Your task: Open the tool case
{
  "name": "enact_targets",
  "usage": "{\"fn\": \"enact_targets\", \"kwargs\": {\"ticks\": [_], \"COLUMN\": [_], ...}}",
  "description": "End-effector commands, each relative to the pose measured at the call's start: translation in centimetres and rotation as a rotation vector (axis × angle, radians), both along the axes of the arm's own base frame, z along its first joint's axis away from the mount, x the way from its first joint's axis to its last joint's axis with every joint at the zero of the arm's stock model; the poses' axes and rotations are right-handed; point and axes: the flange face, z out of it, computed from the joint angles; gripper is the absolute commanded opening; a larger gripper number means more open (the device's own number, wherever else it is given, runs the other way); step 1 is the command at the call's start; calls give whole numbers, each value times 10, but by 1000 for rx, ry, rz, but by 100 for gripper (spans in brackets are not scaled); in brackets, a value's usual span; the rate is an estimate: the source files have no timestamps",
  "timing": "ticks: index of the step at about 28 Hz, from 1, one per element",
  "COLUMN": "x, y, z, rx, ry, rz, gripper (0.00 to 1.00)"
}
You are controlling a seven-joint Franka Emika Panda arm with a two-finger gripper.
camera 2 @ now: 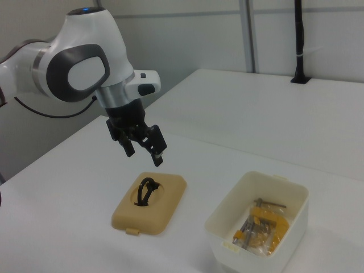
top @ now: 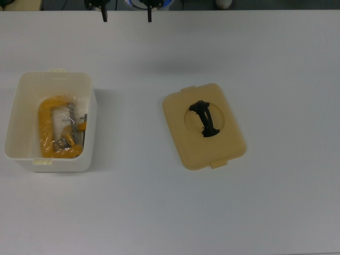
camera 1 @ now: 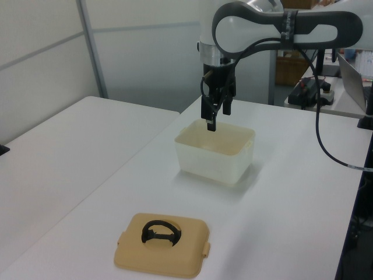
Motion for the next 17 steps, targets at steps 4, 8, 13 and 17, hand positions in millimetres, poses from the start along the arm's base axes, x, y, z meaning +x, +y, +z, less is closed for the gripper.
{"fn": "enact_targets", "kwargs": {"ticks": [4,8,13,17], "x": [6,7,11,13], "y": [-2,-12,-13,-13], "z": [1,6,4,4], "rx": [21,22,24,24], "ry": [-28,-39,-56,-65], "rz": [8,-11,-9,-14], "gripper": [100,100,100,100]}}
